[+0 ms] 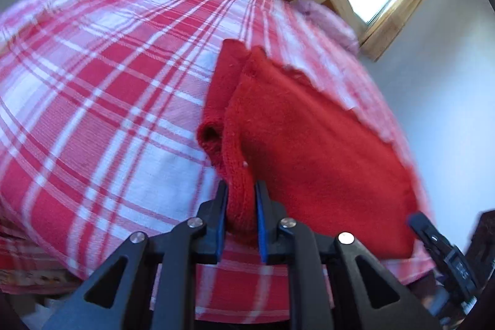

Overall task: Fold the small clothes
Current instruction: 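Close the left gripper on the sweater's folded edge, then grasp the sweater beside the left gripper with the right gripper while the left gripper holds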

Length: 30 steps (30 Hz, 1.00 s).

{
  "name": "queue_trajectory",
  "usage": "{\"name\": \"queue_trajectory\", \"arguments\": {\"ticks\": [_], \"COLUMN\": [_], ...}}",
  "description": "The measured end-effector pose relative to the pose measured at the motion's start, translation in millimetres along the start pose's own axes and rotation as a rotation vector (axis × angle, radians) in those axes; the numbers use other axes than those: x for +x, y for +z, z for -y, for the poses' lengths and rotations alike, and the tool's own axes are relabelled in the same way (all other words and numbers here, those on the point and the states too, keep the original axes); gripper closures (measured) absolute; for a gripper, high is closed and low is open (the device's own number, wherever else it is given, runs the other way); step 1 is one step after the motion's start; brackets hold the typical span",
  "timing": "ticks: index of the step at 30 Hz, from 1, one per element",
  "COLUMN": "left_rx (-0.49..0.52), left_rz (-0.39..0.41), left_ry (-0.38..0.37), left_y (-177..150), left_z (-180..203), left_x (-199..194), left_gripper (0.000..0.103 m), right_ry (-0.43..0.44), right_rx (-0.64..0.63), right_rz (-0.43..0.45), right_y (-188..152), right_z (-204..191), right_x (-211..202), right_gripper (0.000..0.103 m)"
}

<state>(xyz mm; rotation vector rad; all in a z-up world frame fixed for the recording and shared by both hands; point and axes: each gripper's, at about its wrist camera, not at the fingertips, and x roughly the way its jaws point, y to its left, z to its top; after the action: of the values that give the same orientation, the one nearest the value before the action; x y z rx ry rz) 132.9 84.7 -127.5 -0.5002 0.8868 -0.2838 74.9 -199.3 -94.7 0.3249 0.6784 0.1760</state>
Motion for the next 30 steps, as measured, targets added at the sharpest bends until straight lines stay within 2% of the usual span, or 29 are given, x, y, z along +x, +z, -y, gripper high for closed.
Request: {"name": "queue_trajectory", "arguments": {"ticks": [1, 3, 7, 11, 14, 16, 20, 23, 30], "left_rx": [-0.013, -0.007, -0.032, -0.003, -0.03, -0.012, 0.05, 0.133, 0.173], "left_rz": [0.011, 0.045, 0.061, 0.063, 0.099, 0.139, 0.174, 0.19, 0.219], "left_ry": [-0.028, -0.05, -0.065, -0.049, -0.112, -0.141, -0.162, -0.123, -0.125], "left_y": [0.6, 1.8, 2.2, -2.5, -0.7, 1.4, -0.5, -4.4, -5.7], "left_z": [-0.4, 1.2, -1.5, 1.6, -2.4, -1.6, 5.5, 15.1, 19.6], "left_x": [-2.3, -8.2, -12.6, -8.6, -12.8, -19.4, -22.2, -18.9, -18.5], "left_gripper": [0.087, 0.088, 0.088, 0.088, 0.088, 0.088, 0.088, 0.088, 0.088], "right_ry": [0.021, 0.074, 0.131, 0.159, 0.19, 0.21, 0.226, 0.198, 0.092], "right_rx": [-0.002, -0.014, -0.081, -0.091, -0.074, -0.086, -0.197, -0.279, -0.519], "right_rz": [-0.003, -0.008, -0.057, -0.147, -0.207, -0.253, -0.376, -0.444, -0.555], "right_y": [6.9, 21.2, 39.3, 53.8, 62.9, 64.0, 62.5, 62.4, 52.8], "right_z": [-7.2, -23.3, -58.5, -83.5, -100.9, -114.1, -144.6, -160.6, -193.4], "right_x": [4.1, 15.9, 44.9, 82.4, 113.3, 134.3, 174.8, 194.0, 225.2], "right_gripper": [0.045, 0.036, 0.036, 0.036, 0.036, 0.036, 0.036, 0.036, 0.033]}}
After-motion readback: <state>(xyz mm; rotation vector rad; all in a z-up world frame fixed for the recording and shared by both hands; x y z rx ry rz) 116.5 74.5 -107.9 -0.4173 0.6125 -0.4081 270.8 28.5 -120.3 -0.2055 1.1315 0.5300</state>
